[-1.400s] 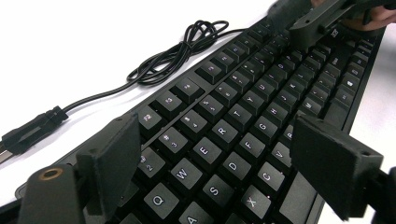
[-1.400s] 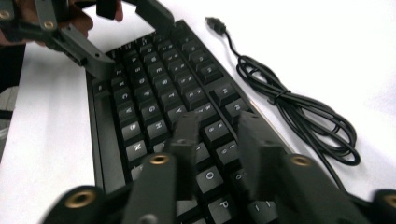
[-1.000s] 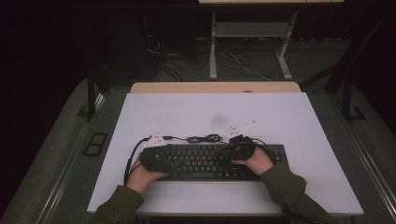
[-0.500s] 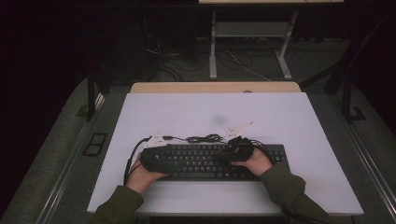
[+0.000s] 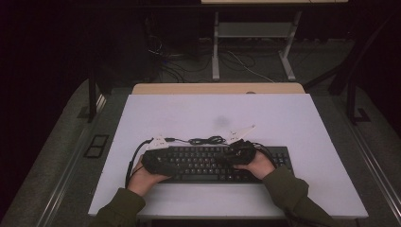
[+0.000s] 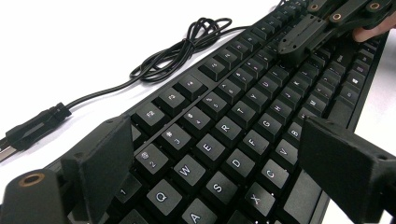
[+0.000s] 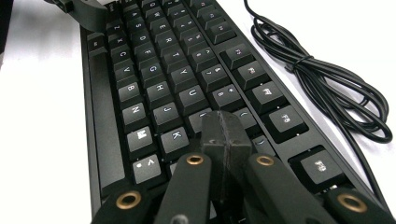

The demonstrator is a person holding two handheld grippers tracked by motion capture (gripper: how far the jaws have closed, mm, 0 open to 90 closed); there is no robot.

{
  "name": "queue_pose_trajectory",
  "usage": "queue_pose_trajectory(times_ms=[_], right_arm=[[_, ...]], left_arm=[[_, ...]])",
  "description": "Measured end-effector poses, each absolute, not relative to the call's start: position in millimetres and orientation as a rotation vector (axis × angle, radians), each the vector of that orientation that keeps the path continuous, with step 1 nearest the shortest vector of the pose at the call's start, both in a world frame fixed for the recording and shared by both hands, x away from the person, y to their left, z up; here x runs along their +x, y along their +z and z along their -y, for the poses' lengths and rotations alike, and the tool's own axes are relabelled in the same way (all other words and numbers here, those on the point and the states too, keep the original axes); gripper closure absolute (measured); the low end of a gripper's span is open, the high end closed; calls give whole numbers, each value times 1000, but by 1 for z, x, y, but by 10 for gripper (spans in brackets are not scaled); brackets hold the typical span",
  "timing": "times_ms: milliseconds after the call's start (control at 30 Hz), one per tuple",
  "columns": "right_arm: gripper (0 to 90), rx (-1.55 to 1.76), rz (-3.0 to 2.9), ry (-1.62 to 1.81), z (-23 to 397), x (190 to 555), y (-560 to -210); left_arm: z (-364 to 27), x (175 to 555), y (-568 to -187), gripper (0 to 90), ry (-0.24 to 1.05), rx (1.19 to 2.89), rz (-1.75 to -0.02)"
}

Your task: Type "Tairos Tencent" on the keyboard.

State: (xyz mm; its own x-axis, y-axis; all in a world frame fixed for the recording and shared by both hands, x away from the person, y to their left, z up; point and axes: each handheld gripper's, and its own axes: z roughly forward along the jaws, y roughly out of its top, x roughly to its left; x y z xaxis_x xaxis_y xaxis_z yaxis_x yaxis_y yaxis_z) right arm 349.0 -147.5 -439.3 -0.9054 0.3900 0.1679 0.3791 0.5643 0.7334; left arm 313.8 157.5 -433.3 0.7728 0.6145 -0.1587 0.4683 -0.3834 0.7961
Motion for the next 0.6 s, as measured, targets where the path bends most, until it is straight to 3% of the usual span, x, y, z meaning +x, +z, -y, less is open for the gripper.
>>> queue_pose_trajectory(times_ms=[600], right_arm=[[858, 678, -2753, 1308, 147, 348, -434]], left_arm=[[-157, 314, -433, 100, 202, 2047, -806]])
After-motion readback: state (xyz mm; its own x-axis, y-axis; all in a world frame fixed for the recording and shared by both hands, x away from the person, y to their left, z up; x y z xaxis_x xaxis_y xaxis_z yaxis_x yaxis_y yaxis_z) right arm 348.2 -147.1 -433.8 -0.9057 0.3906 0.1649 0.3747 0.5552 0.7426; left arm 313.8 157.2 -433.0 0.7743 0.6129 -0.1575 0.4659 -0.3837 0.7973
